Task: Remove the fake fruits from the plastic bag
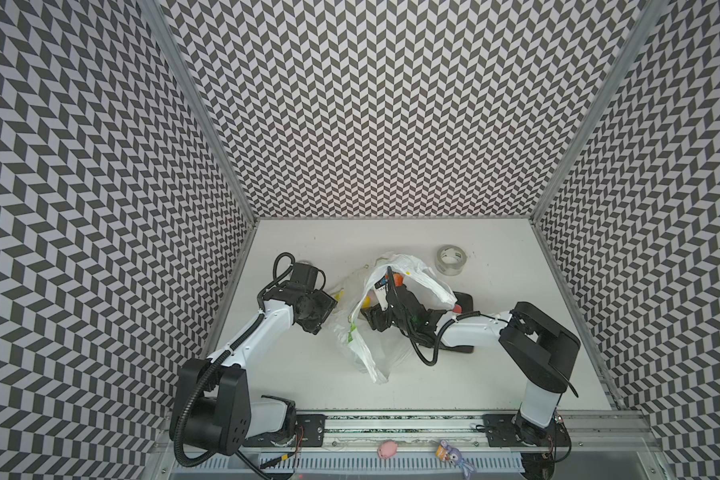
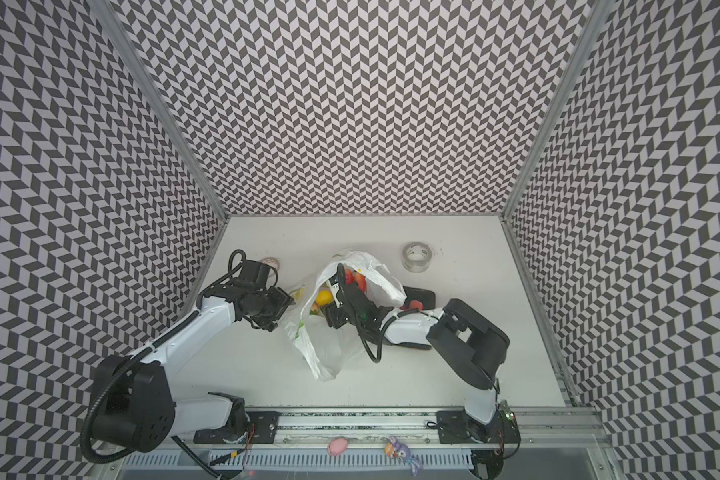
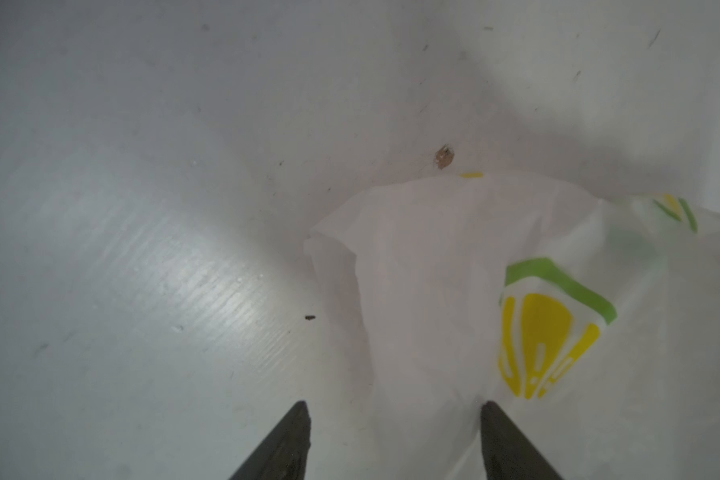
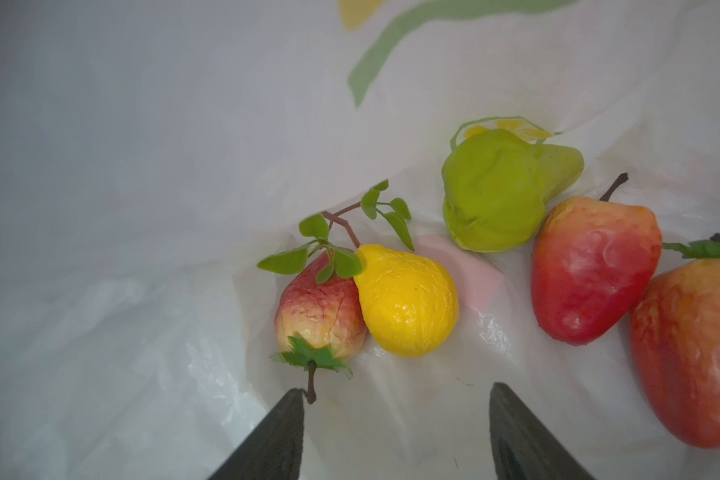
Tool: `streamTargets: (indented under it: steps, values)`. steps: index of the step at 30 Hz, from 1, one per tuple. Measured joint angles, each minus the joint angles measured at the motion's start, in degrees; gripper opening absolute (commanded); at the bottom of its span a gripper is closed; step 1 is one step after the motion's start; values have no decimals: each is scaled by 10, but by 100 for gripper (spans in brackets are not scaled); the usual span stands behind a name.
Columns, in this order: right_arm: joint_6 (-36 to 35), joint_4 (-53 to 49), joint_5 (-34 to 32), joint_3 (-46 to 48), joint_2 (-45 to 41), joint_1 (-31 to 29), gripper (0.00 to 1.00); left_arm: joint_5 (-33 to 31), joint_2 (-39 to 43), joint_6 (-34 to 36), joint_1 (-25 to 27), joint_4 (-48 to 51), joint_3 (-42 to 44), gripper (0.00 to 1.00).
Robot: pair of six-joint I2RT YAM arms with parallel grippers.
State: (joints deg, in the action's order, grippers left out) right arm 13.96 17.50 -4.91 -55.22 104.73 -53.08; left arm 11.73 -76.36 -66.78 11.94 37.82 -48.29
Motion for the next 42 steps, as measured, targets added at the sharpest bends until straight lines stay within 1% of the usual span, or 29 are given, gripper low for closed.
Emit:
streamTargets:
  steps: [3, 6, 9, 11, 14, 18, 23, 28, 33, 42]
  values:
    - [-7, -5, -8, 3, 0, 0, 67, 3, -13, 11, -1, -22, 0, 25]
    - [-15, -10, -11, 6, 0, 0, 67, 7, -16, 35, -2, -44, -2, 11]
    - [-18, -13, -11, 8, 0, 0, 68, 11, -15, 68, -2, -65, -6, 5]
    - [-18, -14, -11, 8, 0, 0, 69, 17, -14, 90, -2, -77, -8, 2]
    - [-6, -16, -9, 6, 0, 3, 71, 26, -9, 119, -2, -89, -9, 0]
    - [18, -22, -7, -14, 6, 10, 73, 41, -2, 146, -2, -103, -4, 0]
    - [51, -23, -4, -48, 32, 32, 76, 56, 0, 164, -2, -116, 14, 0]
    - [68, -25, 6, -76, 58, 44, 79, 65, -1, 184, -2, -121, 19, 0]
    - [56, -14, 28, -96, 78, 50, 81, 67, -7, 200, -3, -126, 19, 0]
    - [-12, 24, 88, -104, 124, 63, 81, 70, -22, 218, -3, -131, 19, 0]
